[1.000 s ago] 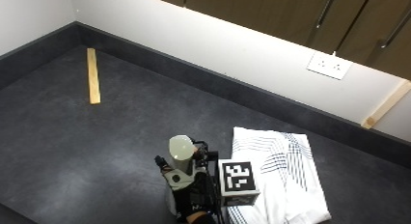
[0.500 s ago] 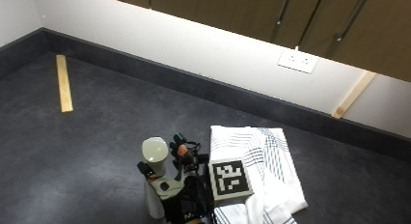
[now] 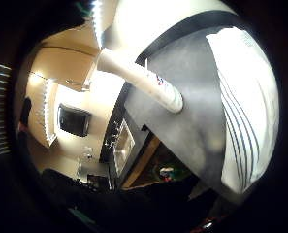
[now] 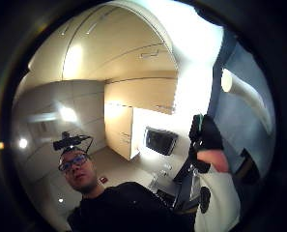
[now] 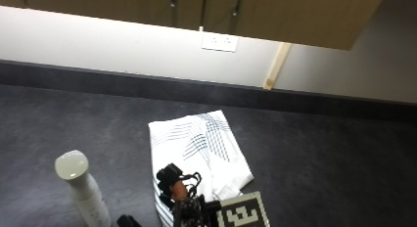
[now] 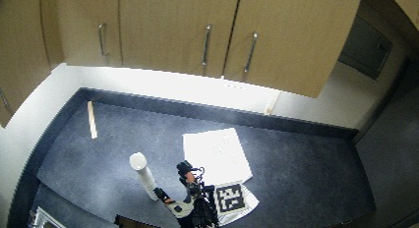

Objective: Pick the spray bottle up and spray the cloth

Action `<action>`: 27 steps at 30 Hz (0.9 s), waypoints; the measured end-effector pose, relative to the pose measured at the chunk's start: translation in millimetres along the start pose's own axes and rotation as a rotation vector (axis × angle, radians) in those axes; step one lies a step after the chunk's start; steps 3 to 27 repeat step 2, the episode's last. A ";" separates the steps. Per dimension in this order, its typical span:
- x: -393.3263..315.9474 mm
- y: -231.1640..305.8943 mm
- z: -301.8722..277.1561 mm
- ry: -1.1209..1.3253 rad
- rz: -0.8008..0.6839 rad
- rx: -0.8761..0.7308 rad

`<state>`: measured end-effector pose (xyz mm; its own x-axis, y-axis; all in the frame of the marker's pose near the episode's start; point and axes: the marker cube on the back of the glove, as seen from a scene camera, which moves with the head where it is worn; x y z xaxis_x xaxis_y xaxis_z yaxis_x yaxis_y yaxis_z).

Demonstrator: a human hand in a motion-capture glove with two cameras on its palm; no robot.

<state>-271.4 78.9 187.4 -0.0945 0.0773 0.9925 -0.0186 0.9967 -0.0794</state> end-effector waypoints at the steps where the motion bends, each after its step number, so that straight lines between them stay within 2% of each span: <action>1: -3.5 6.3 2.1 0.000 0.006 -0.008; 27: -6.1 13.1 3.5 0.001 0.015 -0.015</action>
